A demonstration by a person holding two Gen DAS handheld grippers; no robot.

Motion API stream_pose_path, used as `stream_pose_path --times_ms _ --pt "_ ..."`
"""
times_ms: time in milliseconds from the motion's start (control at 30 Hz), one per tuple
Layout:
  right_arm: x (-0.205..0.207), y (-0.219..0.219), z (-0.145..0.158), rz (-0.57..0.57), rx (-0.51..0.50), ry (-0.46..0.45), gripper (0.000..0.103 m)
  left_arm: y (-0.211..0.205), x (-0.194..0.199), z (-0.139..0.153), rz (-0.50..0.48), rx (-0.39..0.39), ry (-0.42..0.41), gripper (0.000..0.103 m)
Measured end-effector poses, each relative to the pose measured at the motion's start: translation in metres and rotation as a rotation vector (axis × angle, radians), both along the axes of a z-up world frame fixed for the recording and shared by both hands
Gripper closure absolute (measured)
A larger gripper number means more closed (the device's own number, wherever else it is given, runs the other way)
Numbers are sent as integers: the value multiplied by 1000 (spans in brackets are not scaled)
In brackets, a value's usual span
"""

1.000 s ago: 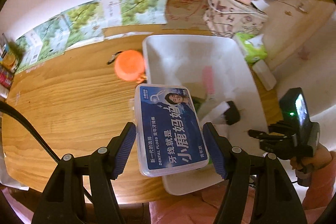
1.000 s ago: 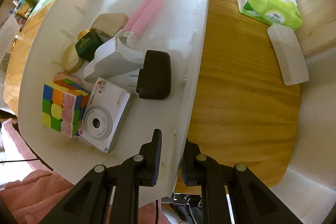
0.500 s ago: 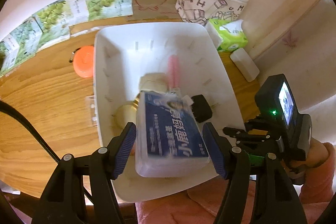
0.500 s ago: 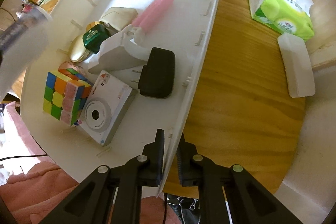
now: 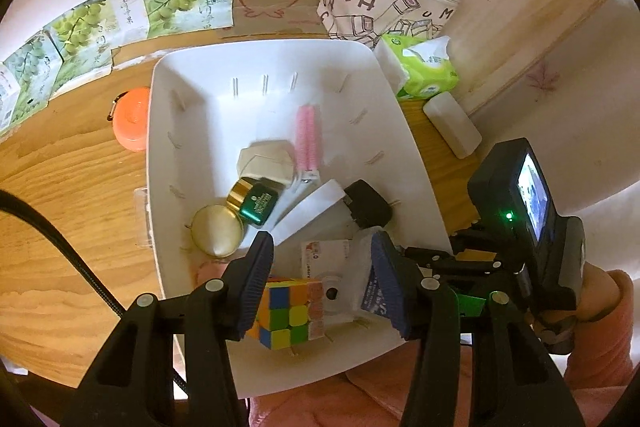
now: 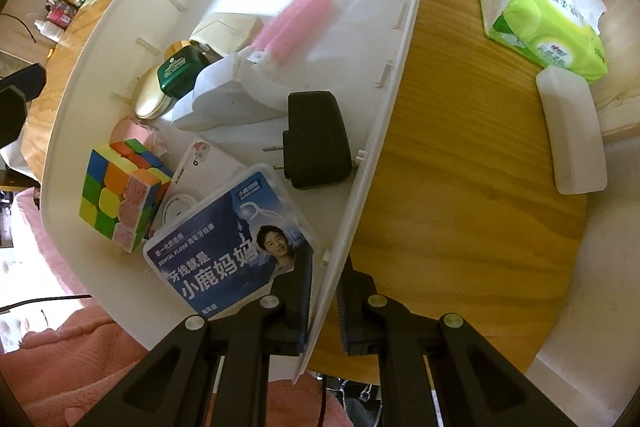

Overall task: Organize rigid objects
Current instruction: 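Lower the floss box into the tray and open the left gripper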

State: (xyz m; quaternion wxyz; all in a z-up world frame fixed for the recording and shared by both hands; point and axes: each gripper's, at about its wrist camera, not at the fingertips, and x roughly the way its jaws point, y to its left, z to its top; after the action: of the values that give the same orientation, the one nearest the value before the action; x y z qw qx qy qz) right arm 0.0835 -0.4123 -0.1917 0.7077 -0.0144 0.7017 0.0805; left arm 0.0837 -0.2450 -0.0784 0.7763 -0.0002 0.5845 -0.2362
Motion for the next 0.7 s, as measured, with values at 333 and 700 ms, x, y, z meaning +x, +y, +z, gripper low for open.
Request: stream_pose_path --times_ms 333,700 --pt "7 11 1 -49 -62 6 92 33 11 -3 46 41 -20 49" --pt "18 29 1 -148 -118 11 92 93 31 -17 99 102 5 49"
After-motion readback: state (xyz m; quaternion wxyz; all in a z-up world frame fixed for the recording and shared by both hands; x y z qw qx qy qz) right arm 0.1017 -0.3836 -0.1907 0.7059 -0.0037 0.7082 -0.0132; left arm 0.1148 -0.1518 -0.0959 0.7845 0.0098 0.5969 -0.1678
